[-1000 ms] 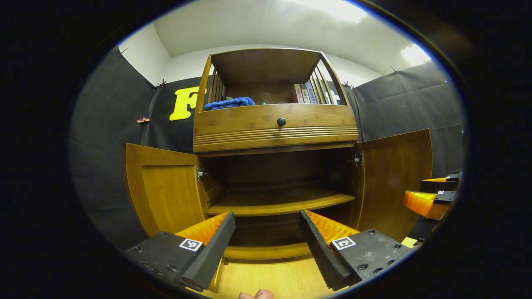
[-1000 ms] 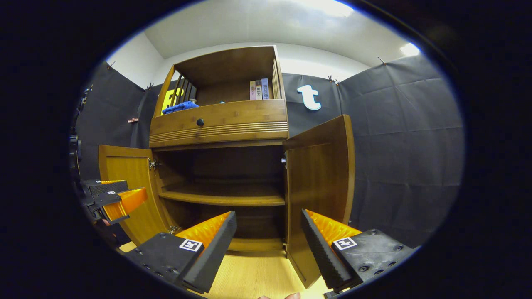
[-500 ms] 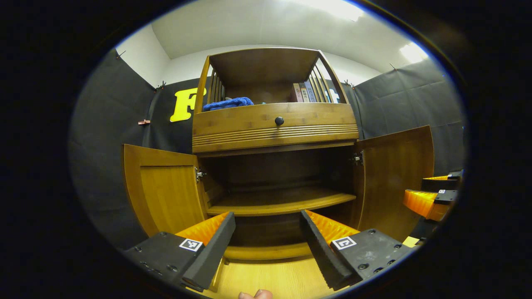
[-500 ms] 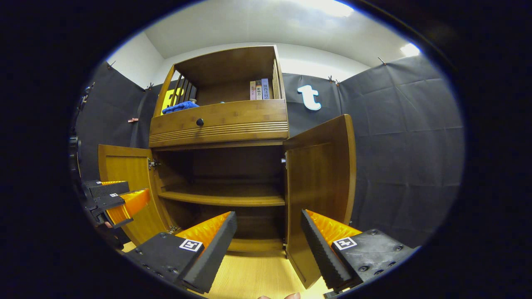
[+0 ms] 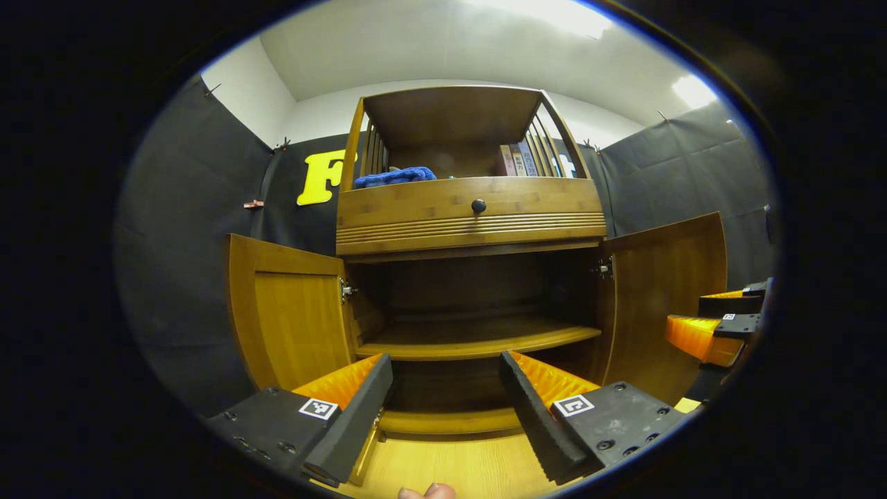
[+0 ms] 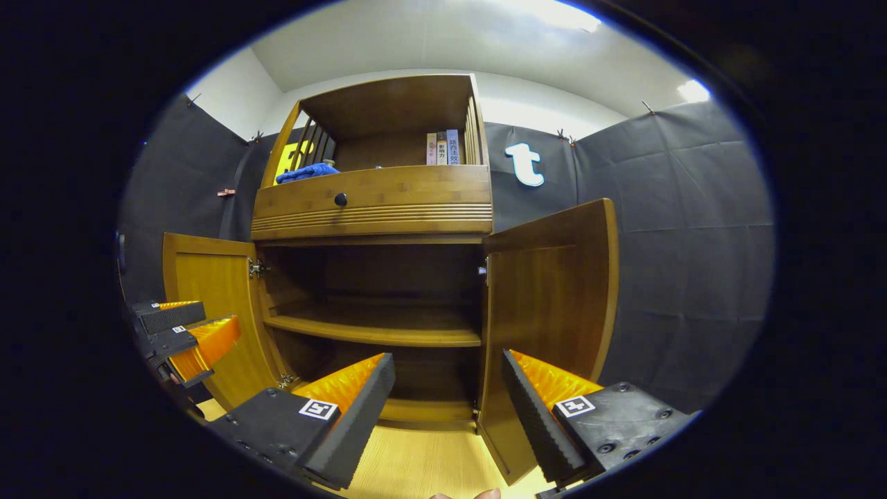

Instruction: Open the right door of the double-door shoe cabinet with the right hand, and open the left door with the left hand.

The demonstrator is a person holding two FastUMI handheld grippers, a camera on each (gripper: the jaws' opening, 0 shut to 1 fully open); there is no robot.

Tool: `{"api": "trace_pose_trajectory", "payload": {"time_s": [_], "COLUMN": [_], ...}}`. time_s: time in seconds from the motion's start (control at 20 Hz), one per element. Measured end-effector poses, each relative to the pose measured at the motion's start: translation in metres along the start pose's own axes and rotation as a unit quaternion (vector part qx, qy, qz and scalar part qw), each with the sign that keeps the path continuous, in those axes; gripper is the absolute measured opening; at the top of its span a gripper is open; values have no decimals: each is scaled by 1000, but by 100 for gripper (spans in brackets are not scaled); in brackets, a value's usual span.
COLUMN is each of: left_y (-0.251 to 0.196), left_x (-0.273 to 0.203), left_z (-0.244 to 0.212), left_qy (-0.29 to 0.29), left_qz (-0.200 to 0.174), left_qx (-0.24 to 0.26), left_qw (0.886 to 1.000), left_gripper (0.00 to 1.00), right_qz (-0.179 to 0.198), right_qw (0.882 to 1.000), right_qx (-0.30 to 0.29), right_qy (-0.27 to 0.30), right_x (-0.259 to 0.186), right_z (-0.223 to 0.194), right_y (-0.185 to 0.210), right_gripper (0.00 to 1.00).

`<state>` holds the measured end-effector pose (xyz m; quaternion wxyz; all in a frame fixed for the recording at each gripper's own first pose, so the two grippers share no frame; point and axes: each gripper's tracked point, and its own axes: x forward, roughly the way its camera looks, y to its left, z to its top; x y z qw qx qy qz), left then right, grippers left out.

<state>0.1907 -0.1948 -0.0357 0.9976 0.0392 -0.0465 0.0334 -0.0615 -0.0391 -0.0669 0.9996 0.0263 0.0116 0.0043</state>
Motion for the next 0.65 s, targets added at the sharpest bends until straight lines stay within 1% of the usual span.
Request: {"api": "trace_pose_trajectory", "payload": {"time_s": [0.05, 0.1, 0.2, 0.25, 0.3, 0.45, 0.5, 0.55, 0.65], "left_y": [2, 3, 5, 5, 4, 3, 3, 4, 5], "left_x": [0, 1, 2, 2, 3, 4, 3, 4, 4], "left_z": [0, -1, -2, -1, -1, -1, -1, -1, 2], "left_qy": [1, 2, 1, 1, 1, 1, 1, 1, -1], "left_qz": [1, 1, 3, 2, 1, -3, -4, -4, -5], "left_qx": [-1, -1, -1, -1, -1, 3, 3, 2, 2], "left_qw": [1000, 1000, 1000, 1000, 1000, 1000, 1000, 1000, 1000], "left_gripper": [99, 97, 97, 97, 97, 99, 97, 99, 99], "right_qz": [1, 1, 3, 5, 5, 5, 6, 7, 8], "right_qw": [1000, 1000, 1000, 1000, 1000, 1000, 1000, 1000, 1000], "right_qx": [-4, -9, -12, -11, -9, -9, -10, -10, -11], "right_qy": [-4, -6, -6, -6, -6, -7, -7, -7, -6], "right_x": [0, 1, 3, 4, 5, 7, 7, 7, 6], "right_z": [2, 3, 2, 2, 2, 2, 2, 2, 2], "right_y": [2, 3, 6, 7, 8, 9, 10, 11, 13], "right_gripper": [100, 98, 98, 95, 100, 96, 99, 98, 96]}}
